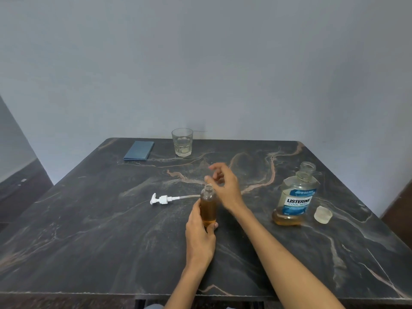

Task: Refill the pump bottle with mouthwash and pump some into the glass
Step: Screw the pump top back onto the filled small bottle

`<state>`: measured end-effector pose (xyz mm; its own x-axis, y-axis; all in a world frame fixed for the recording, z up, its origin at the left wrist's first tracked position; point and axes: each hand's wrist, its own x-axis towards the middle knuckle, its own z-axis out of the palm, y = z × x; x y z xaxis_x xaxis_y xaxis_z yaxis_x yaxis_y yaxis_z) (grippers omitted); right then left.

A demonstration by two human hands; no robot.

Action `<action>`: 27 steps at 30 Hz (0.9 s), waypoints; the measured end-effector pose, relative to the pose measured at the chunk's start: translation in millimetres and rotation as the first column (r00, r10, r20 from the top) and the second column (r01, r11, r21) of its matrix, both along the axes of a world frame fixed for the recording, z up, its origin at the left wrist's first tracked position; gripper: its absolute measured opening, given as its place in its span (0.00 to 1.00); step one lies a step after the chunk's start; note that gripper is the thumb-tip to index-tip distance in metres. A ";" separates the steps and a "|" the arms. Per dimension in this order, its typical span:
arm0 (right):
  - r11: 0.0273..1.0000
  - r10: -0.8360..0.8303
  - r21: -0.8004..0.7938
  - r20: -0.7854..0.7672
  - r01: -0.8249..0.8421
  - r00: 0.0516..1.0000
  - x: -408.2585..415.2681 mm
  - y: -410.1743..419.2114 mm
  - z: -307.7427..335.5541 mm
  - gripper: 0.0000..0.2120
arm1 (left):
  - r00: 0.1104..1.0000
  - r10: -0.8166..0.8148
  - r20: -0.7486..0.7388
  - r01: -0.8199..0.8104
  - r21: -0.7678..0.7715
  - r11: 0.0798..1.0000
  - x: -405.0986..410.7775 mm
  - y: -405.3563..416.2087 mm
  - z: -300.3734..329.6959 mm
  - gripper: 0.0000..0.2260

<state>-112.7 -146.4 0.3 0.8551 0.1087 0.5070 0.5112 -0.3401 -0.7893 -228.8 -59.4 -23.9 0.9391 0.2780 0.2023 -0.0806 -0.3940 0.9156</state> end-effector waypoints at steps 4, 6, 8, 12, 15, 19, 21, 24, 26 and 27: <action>0.959 0.170 -0.215 -0.093 -0.187 0.981 13.7 15.0 -22.2 0.21 | 1.000 0.015 -0.007 -0.015 -0.012 1.000 1.4 0.0 1.0 0.28; 0.923 0.198 -0.313 -0.107 -0.222 0.974 17.8 20.3 -23.0 0.26 | 1.000 0.022 -0.012 -0.022 -0.023 0.999 2.0 -0.1 0.2 0.28; 0.884 0.221 -0.391 -0.129 -0.254 0.967 21.7 20.9 -22.9 0.27 | 1.000 0.026 -0.013 -0.027 -0.022 0.999 2.4 -0.2 -0.2 0.28; 0.840 0.256 -0.435 -0.211 -0.325 0.943 20.8 20.4 -24.6 0.22 | 0.999 0.036 -0.026 -0.036 -0.010 0.999 2.5 -0.8 -1.3 0.31; 0.858 0.275 -0.370 -0.254 -0.356 0.927 18.2 20.1 -25.0 0.14 | 0.999 0.038 -0.031 -0.038 -0.011 0.999 2.0 -1.1 -0.8 0.32; 0.867 0.230 -0.373 -0.288 -0.330 0.930 17.8 21.0 -23.3 0.09 | 0.999 0.042 -0.033 -0.042 0.007 0.999 2.8 -0.7 -0.2 0.29; 0.843 0.207 -0.436 -0.275 -0.314 0.939 17.8 21.0 -22.7 0.08 | 0.999 0.043 -0.028 -0.043 0.006 0.999 2.7 -0.9 -0.1 0.28; 0.852 0.194 -0.433 -0.263 -0.296 0.945 17.0 19.7 -22.9 0.07 | 0.999 0.046 -0.024 -0.046 0.005 0.999 2.2 -1.2 0.8 0.28; 0.872 0.168 -0.410 -0.264 -0.268 0.950 15.3 18.6 -23.5 0.07 | 0.998 0.049 -0.024 -0.049 0.000 0.999 2.5 -1.2 1.1 0.28; 0.885 0.157 -0.392 -0.261 -0.253 0.953 14.3 17.6 -24.5 0.07 | 0.998 0.051 -0.025 -0.051 -0.003 0.999 2.5 -1.3 1.2 0.29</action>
